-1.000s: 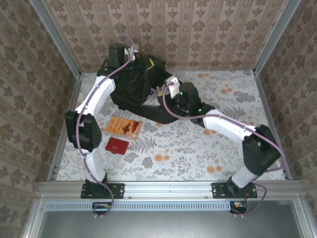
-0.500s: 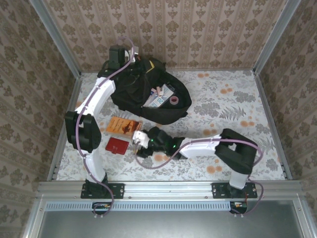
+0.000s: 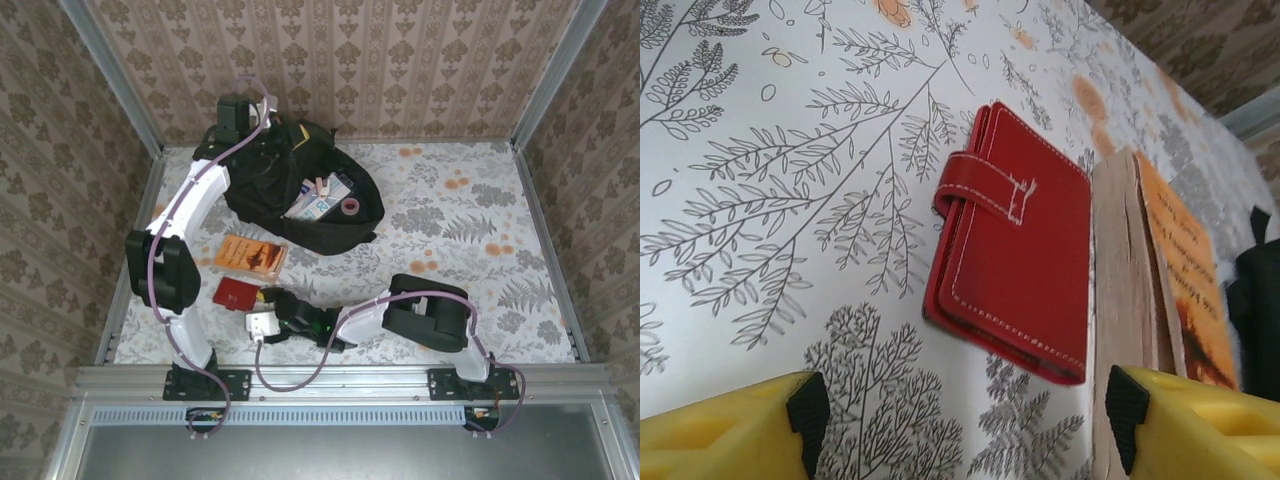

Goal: Pack the student bag

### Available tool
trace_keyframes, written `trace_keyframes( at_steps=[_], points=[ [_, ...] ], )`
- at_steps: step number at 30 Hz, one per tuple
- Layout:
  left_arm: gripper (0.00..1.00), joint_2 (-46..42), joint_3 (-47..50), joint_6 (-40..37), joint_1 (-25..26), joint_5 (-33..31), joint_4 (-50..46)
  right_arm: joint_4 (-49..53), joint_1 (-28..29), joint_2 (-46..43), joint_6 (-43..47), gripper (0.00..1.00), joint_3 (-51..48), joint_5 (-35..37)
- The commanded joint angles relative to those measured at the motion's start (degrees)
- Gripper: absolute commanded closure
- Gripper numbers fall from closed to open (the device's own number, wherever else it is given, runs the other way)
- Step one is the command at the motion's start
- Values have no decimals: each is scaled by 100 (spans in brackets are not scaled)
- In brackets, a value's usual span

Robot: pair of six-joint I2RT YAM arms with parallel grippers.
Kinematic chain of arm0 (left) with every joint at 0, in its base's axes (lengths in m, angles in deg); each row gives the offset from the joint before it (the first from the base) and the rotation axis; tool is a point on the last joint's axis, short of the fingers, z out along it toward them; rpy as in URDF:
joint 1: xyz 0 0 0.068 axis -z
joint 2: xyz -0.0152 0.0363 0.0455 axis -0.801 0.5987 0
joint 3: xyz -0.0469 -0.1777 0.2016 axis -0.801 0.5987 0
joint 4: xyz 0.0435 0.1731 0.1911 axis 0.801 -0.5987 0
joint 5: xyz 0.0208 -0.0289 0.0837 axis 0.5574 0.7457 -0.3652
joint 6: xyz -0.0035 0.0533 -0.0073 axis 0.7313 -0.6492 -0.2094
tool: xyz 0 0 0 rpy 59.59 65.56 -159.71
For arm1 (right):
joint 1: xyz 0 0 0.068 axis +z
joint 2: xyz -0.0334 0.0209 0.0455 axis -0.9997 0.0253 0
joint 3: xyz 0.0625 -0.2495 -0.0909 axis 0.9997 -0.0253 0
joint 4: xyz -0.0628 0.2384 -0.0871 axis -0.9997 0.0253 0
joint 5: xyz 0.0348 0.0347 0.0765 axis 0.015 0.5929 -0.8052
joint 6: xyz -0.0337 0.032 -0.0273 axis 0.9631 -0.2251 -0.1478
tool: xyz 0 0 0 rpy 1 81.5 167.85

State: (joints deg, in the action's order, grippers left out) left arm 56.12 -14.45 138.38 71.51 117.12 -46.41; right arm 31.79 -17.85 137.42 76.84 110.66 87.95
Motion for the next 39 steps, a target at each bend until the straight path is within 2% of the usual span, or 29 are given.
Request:
trace_keyframes(
  at_steps=[1, 6, 8, 18, 23, 27, 34, 35, 39],
  points=[
    [100, -179, -20, 107, -55, 220, 557, 55, -4, 317, 1012, 26, 217, 504],
    [100, -182, -27, 137, -87, 248, 586, 491, 145, 528, 2293, 28, 472, 691],
    [100, -189, -23, 137, -101, 256, 585, 681, 155, 614, 2525, 29, 581, 833],
    [100, -204, -3, 268, -176, 305, 697, 1527, 294, 1044, 3196, 38, 1194, 1282],
    [100, -235, 21, 286, -194, 315, 716, 2200, 340, 1250, 3210, 41, 1721, 1657],
    [100, -237, 23, 303, -209, 327, 732, 2543, 324, 1432, 3055, 55, 2032, 1909],
    [100, -237, 57, 339, -210, 330, 778, 2634, 322, 1462, 2841, 97, 2222, 2035],
    [100, -237, 58, 339, -208, 331, 778, 2597, 323, 1428, 2829, 100, 2187, 2049],
    [100, -237, 58, 339, -210, 340, 795, 2250, 344, 1126, 2781, 100, 1874, 2094]
  ],
)
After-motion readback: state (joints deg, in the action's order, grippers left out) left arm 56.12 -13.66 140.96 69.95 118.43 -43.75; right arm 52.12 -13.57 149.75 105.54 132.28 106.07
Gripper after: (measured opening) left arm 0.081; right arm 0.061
